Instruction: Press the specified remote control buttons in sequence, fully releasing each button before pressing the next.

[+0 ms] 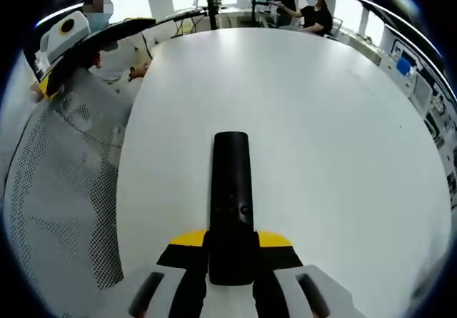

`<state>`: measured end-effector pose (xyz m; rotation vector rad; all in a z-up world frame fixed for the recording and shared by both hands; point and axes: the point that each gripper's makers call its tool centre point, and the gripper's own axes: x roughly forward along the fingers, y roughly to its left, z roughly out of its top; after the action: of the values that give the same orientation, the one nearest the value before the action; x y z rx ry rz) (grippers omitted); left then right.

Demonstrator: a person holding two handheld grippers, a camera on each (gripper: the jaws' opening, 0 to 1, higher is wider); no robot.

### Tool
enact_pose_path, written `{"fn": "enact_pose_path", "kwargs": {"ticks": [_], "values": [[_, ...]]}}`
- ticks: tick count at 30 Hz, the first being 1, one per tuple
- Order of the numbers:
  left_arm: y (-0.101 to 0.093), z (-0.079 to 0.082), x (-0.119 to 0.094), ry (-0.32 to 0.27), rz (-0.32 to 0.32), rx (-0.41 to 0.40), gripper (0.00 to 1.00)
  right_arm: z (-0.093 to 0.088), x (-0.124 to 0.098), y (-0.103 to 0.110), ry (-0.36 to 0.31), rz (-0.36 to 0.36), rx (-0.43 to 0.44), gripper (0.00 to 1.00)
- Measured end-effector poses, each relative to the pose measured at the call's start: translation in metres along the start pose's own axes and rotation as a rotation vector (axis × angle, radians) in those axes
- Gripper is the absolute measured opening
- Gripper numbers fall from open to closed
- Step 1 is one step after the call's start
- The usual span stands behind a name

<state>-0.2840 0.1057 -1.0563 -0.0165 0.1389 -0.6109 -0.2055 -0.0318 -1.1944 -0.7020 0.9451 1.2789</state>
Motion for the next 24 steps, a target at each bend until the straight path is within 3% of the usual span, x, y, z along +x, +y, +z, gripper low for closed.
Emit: {"fn": "enact_pose_path", "kwargs": {"ticks": [24], "values": [[0.002,-0.002,-0.001,0.019,0.007,-0.001,0.92,-0.001,-0.005,-0.071,0.120,0.026,-0.083,0.21]]}}
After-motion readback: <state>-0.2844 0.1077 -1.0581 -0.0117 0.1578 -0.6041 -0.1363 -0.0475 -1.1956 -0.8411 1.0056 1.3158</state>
